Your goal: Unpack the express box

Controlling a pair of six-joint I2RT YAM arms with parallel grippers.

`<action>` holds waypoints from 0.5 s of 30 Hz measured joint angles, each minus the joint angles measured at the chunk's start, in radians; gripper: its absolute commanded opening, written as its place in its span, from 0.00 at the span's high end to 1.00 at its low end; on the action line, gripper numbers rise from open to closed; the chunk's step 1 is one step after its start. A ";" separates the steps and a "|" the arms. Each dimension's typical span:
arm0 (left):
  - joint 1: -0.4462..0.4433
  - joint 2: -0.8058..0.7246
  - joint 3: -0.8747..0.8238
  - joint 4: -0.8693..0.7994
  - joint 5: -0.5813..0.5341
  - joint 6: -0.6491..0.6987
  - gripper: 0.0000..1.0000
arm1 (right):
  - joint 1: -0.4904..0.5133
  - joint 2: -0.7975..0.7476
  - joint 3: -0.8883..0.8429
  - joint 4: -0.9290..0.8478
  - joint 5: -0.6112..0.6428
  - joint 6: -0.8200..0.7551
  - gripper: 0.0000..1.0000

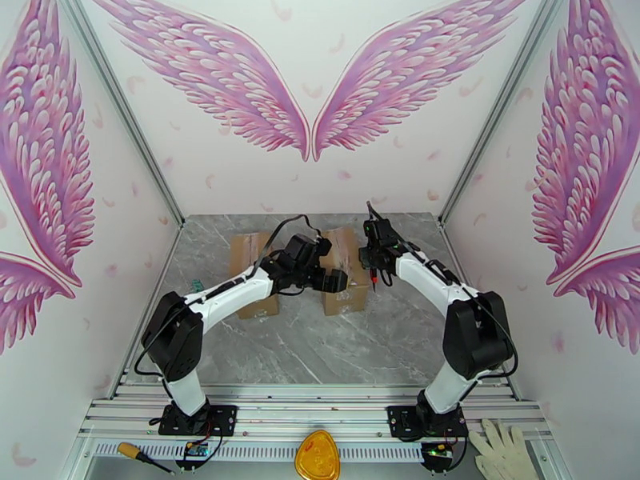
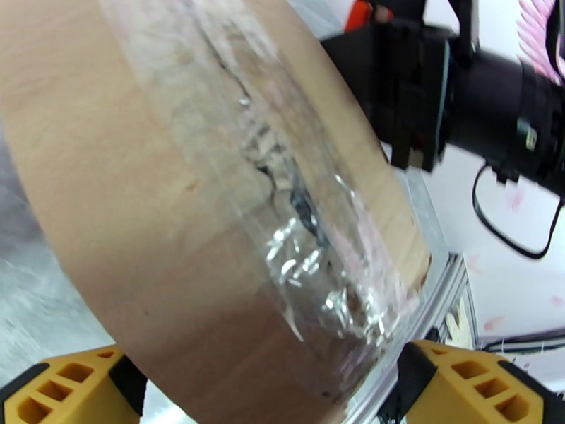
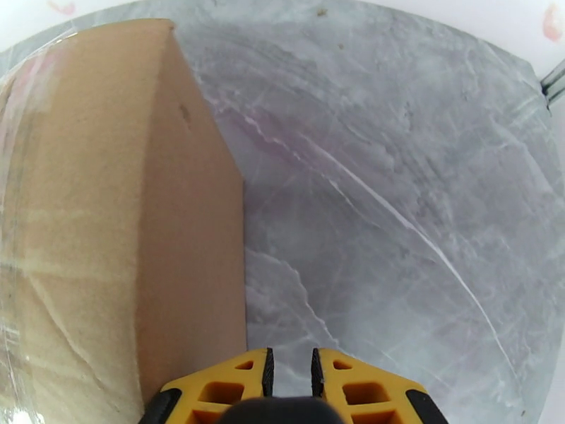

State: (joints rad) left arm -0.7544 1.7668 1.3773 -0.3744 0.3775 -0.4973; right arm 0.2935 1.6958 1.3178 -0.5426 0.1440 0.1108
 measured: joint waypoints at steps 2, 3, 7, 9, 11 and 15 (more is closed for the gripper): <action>-0.030 -0.016 -0.006 -0.026 -0.008 0.010 0.01 | -0.004 -0.004 0.000 -0.016 0.003 -0.016 0.93; -0.043 -0.027 -0.013 -0.036 -0.008 0.019 0.01 | -0.009 -0.004 0.000 -0.023 0.001 -0.023 0.92; -0.085 -0.088 -0.034 -0.060 -0.021 0.068 0.01 | -0.042 -0.005 0.007 -0.064 -0.041 -0.022 0.92; -0.090 -0.142 -0.034 -0.066 -0.051 0.103 0.01 | -0.064 -0.008 0.015 -0.072 -0.057 -0.022 0.93; -0.077 -0.201 -0.027 -0.071 -0.085 0.134 0.03 | -0.085 -0.018 0.032 -0.080 -0.058 -0.023 0.94; 0.003 -0.234 0.061 -0.086 -0.113 0.176 0.26 | -0.095 -0.060 0.080 -0.073 -0.030 -0.026 0.96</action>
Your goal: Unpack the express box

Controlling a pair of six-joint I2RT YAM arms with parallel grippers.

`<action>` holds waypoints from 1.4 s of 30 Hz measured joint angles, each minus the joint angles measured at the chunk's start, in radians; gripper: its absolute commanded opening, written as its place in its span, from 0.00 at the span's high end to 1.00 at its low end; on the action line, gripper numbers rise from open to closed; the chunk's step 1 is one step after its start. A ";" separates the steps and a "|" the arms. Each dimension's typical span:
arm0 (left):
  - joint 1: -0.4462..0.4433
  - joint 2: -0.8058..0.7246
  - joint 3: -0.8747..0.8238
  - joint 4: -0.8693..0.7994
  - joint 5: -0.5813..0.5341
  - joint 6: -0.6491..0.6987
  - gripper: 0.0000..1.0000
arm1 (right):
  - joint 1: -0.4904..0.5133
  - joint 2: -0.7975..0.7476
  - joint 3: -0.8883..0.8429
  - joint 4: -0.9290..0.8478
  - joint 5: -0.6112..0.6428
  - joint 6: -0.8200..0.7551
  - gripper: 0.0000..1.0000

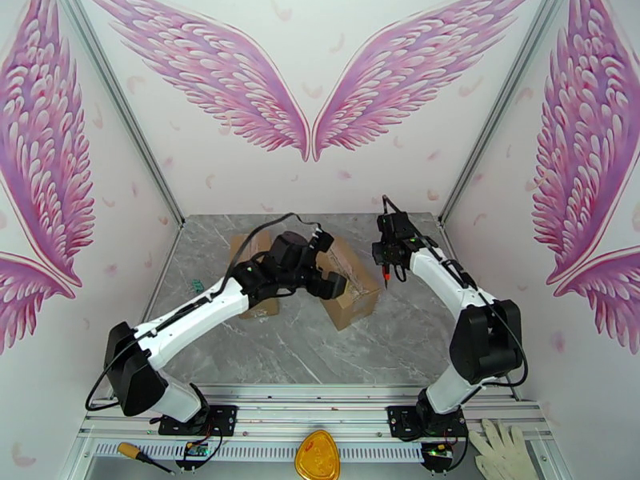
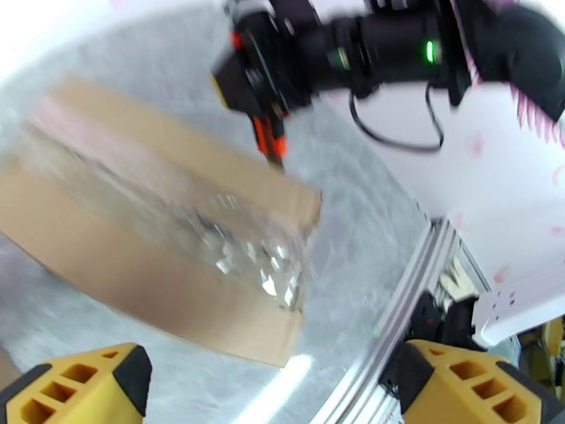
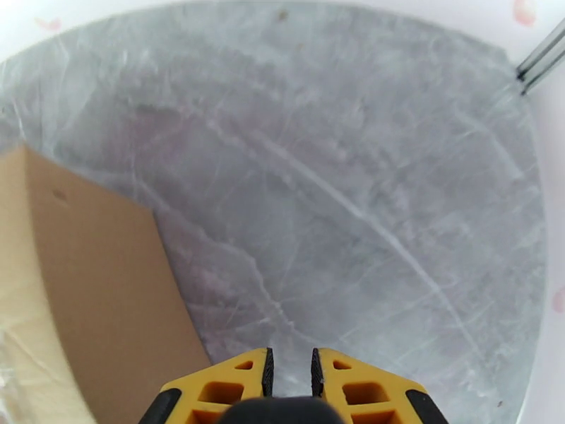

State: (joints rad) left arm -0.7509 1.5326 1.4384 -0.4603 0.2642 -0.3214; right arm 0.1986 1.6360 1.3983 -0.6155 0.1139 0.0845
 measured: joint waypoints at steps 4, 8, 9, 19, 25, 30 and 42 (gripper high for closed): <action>0.116 0.071 0.114 -0.014 0.005 0.037 0.36 | 0.036 -0.109 -0.018 0.116 0.019 -0.024 1.00; 0.192 0.206 0.195 -0.023 0.021 0.057 0.43 | 0.089 -0.219 -0.094 0.333 0.004 -0.052 1.00; 0.203 0.243 0.208 -0.027 0.027 0.061 0.46 | 0.103 -0.238 -0.119 0.401 -0.016 -0.056 1.00; 0.240 0.411 0.260 -0.064 0.111 0.121 0.45 | 0.261 -0.119 -0.198 0.847 -0.108 -0.084 1.00; 0.259 0.426 0.260 -0.053 0.158 0.135 0.44 | 0.315 -0.022 -0.198 0.948 -0.114 -0.103 1.00; 0.275 0.435 0.254 -0.026 0.188 0.141 0.43 | 0.327 0.018 -0.198 0.991 -0.098 -0.120 1.00; 0.279 0.433 0.248 0.004 0.240 0.163 0.24 | 0.341 0.055 -0.173 1.055 -0.034 -0.168 1.00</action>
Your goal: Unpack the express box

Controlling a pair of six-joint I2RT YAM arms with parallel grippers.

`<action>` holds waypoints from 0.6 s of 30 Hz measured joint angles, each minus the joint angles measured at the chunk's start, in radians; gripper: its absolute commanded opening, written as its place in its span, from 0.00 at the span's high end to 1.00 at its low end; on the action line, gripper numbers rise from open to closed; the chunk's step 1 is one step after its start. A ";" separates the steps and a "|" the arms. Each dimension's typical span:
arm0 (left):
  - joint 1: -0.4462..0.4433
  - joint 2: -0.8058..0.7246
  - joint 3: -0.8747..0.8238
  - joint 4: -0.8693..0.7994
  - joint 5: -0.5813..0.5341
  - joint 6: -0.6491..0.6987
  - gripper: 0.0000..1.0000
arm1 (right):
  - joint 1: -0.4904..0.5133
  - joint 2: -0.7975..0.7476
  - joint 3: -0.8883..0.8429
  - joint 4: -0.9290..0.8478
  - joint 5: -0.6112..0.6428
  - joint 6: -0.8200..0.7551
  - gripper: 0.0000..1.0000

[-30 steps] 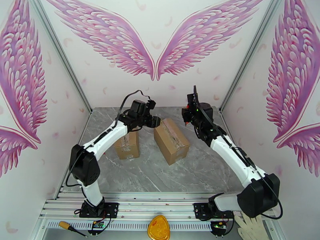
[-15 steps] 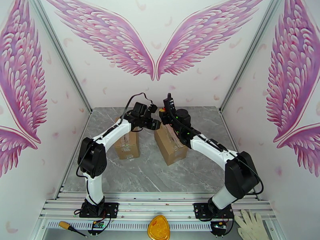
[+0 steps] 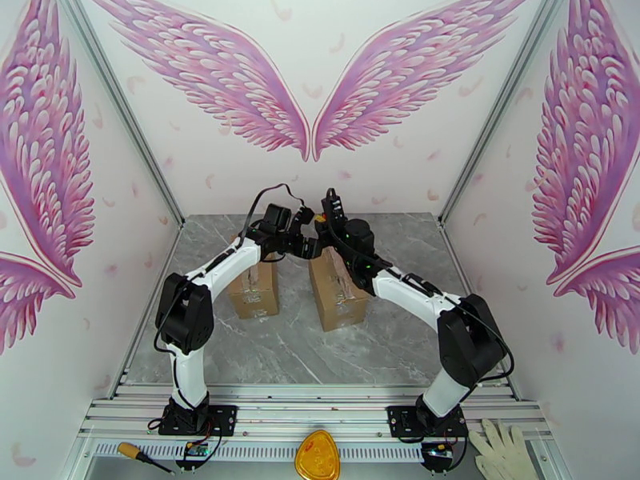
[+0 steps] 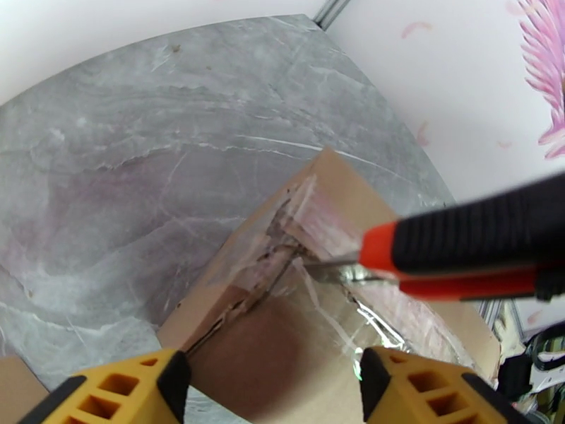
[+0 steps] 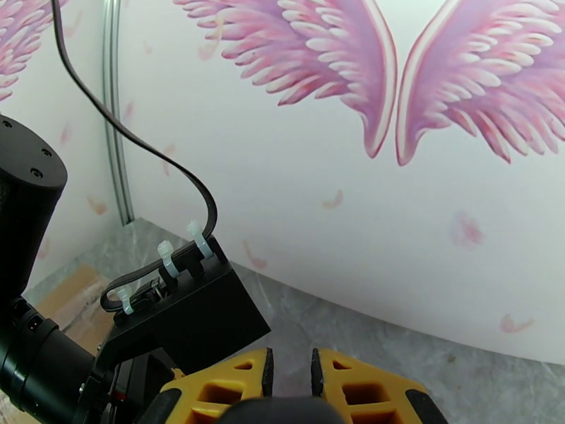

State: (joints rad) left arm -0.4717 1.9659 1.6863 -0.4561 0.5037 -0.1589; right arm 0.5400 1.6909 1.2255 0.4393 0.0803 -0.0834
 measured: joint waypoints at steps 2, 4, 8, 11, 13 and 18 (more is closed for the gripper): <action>0.002 -0.002 0.000 -0.006 0.001 0.018 0.23 | 0.000 0.000 0.006 0.002 0.010 -0.005 1.00; 0.004 -0.002 0.007 -0.019 0.001 0.047 0.21 | 0.000 0.000 0.007 0.005 0.020 -0.011 1.00; 0.013 -0.001 0.030 -0.042 0.001 0.128 0.17 | 0.000 0.000 0.007 0.005 0.042 -0.016 1.00; 0.028 0.002 0.051 -0.048 0.002 0.192 0.14 | 0.000 0.000 0.013 0.003 0.055 -0.016 1.00; 0.039 0.003 0.054 -0.048 0.005 0.227 0.12 | 0.000 0.000 0.022 -0.001 0.060 -0.016 1.00; 0.059 0.017 0.056 -0.046 0.041 0.291 0.09 | 0.000 0.002 0.027 -0.005 0.064 -0.016 1.00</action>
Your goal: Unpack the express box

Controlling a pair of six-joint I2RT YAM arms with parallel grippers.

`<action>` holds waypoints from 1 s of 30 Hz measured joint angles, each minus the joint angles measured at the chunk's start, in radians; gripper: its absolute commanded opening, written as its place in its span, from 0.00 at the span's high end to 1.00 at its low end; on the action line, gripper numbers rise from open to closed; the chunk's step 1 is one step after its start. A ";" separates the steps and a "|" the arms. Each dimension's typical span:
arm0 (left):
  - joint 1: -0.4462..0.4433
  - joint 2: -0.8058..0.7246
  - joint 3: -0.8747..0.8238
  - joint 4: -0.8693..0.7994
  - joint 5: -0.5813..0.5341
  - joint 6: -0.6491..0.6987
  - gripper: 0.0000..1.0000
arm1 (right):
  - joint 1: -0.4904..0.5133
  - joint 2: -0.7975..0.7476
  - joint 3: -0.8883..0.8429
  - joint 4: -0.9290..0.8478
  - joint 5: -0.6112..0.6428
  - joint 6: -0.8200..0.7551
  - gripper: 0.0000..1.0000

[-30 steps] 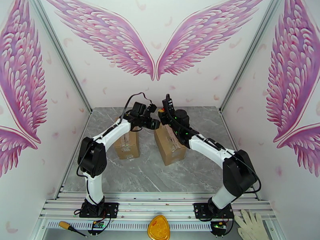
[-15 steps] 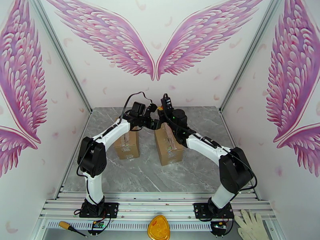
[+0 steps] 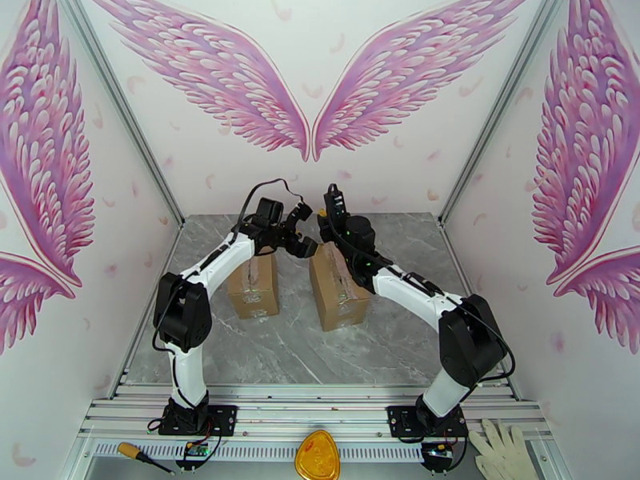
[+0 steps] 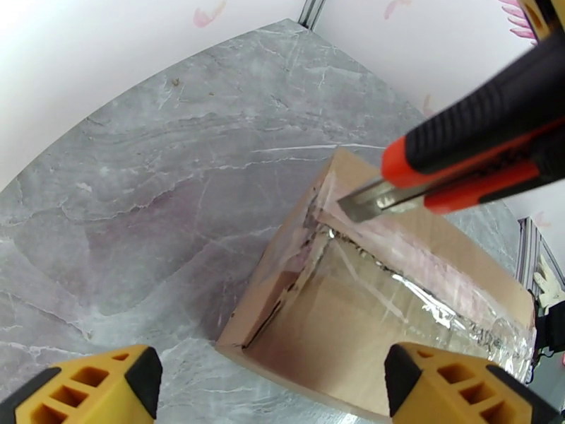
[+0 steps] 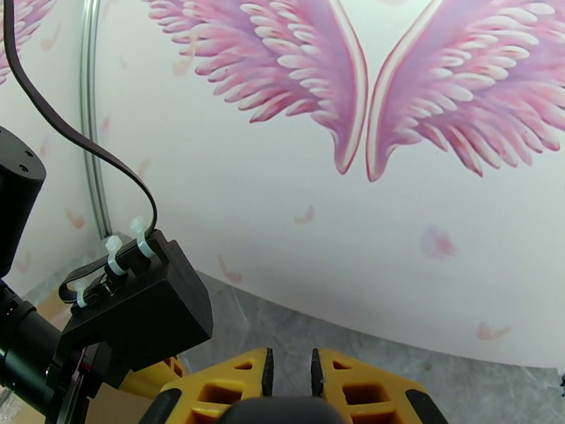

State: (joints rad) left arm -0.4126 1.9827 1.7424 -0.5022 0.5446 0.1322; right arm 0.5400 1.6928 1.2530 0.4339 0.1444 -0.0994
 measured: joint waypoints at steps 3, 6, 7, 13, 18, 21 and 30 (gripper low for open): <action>0.005 0.036 0.028 -0.001 0.034 0.021 0.09 | 0.000 0.008 0.000 -0.002 0.003 0.000 1.00; 0.004 0.085 0.052 0.007 0.087 0.020 0.10 | 0.000 0.018 0.004 -0.019 0.003 0.001 1.00; 0.002 0.102 0.053 0.011 0.107 0.015 0.10 | 0.000 0.022 0.007 -0.026 0.003 0.001 1.00; -0.001 0.147 0.053 0.059 0.195 -0.061 0.21 | 0.000 0.025 0.011 -0.049 0.003 0.002 1.00; -0.005 0.133 -0.024 0.152 0.229 -0.130 0.34 | 0.000 0.024 0.011 -0.060 -0.002 0.005 1.00; -0.003 0.093 -0.105 0.226 0.230 -0.177 0.39 | 0.000 0.014 0.011 -0.084 -0.013 0.014 1.00; -0.042 -0.063 -0.346 0.380 0.142 -0.330 0.44 | 0.000 -0.078 0.007 -0.136 -0.050 0.027 1.00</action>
State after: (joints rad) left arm -0.4549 1.9198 1.3964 -0.1226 0.6861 -0.1982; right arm 0.5400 1.6150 1.2602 0.2977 0.0944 -0.0727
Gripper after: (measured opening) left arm 0.565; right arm 0.215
